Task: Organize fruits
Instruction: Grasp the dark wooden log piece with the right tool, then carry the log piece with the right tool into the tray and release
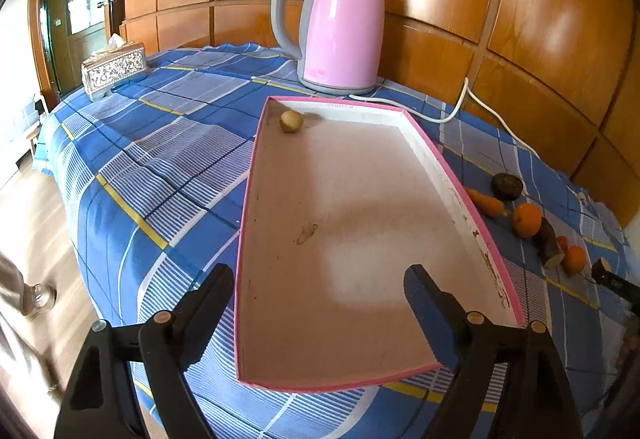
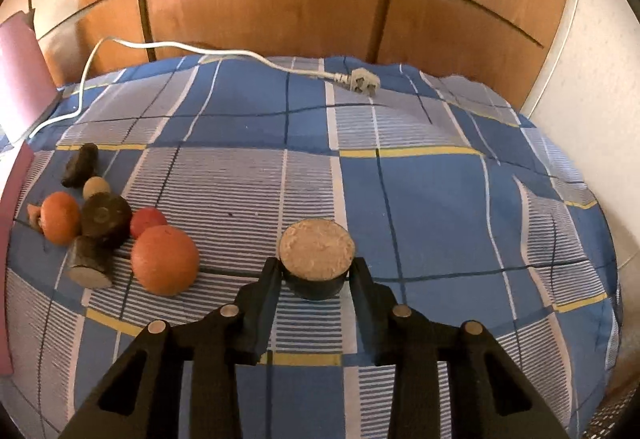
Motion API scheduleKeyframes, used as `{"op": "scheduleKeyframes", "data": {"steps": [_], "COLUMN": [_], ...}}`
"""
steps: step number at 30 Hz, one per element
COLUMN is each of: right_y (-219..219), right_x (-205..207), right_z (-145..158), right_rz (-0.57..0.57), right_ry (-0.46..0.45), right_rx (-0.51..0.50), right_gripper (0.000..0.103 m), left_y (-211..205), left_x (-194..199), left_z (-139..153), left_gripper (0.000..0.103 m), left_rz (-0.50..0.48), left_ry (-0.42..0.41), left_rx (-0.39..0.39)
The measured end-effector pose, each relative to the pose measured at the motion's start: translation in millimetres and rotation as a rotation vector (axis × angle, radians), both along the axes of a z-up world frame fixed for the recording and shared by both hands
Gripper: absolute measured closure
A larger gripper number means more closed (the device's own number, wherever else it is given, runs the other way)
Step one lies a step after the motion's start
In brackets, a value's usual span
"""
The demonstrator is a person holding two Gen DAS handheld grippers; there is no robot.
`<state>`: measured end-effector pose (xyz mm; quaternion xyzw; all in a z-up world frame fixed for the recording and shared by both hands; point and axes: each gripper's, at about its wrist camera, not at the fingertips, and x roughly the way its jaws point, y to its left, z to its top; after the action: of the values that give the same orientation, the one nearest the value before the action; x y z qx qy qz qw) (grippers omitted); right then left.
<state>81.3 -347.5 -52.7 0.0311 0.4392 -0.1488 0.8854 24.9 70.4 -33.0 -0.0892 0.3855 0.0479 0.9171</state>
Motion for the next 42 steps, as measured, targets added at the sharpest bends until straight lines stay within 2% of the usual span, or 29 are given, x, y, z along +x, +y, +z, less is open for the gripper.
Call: {"op": "scheduleKeyframes", "data": {"steps": [11, 15, 20, 31, 42], "right_y": [15.0, 37.5, 81.3, 185.8, 279.1], "right_x": [-23.1, -27.9, -26.7, 3.4, 49.4], "right_z": [22.6, 37.3, 50.1, 58.9, 40.6], "right_rz": [0.047, 0.127, 0.286, 0.578, 0.731], "right_ry": [-0.062, -0.096, -0.102, -0.04, 0.065], "right_rx": [0.068, 0.103, 0.155, 0.297, 0.277], "right_gripper": [0.068, 0.068, 0.068, 0.068, 0.068], "left_y": [2.5, 3.3, 5.6, 12.4, 20.9], "left_x": [-3.5, -5.3, -6.2, -8.3, -5.7], "left_z": [2.0, 2.6, 2.1, 1.7, -1.3], "left_gripper": [0.014, 0.014, 0.014, 0.014, 0.014], "left_rz": [0.004, 0.003, 0.009, 0.023, 0.048], "left_ry": [-0.009, -0.012, -0.01, -0.013, -0.006], "left_rx": [-0.023, -0.028, -0.032, -0.037, -0.047]}}
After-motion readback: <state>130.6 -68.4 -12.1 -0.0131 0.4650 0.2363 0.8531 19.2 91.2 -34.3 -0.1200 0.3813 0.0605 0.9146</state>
